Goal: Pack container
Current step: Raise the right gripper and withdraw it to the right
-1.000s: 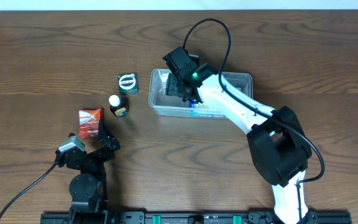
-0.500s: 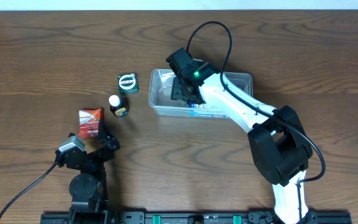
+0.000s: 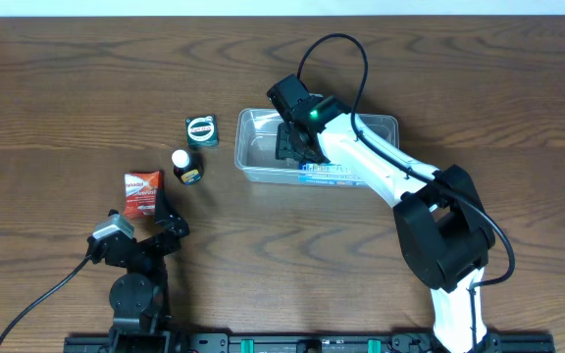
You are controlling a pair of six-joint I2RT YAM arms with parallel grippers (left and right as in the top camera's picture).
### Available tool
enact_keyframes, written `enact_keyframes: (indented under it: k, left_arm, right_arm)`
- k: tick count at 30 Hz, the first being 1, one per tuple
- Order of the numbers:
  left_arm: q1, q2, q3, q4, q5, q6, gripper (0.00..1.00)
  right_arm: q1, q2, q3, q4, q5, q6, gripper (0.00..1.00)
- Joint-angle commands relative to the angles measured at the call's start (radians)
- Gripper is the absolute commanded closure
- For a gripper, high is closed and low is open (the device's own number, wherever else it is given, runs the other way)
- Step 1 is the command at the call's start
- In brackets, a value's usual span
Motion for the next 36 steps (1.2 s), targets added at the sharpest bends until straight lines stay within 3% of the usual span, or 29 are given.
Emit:
enact_keyframes:
  k: [1, 8, 13, 18, 26, 36]
  left_arm:
    - [0.004, -0.006, -0.023, -0.030, -0.009, 0.018, 0.02]
    - [0.004, -0.006, -0.023, -0.030, -0.009, 0.018, 0.02]
    - [0.004, -0.006, -0.023, -0.030, -0.009, 0.018, 0.02]
    - [0.004, -0.006, -0.023, -0.030, -0.009, 0.018, 0.02]
    - [0.004, -0.006, -0.023, -0.030, -0.009, 0.018, 0.02]
    - [0.004, -0.006, -0.023, -0.030, -0.009, 0.018, 0.02]
  right_arm:
    - [-0.007, -0.053, -0.001, -0.004, 0.010, -0.065, 0.34]
    - [-0.008, -0.259, 0.001, -0.039, 0.031, -0.146, 0.26]
    - [-0.072, -0.412, 0.001, -0.086, 0.122, -0.165, 0.01]
    - [-0.231, -0.520, 0.001, -0.150, 0.214, -0.181, 0.01]
    - [-0.473, -0.534, 0.000, -0.233, 0.214, -0.181, 0.01]
    - [-0.572, -0.534, 0.000, -0.265, 0.214, -0.180, 0.01]
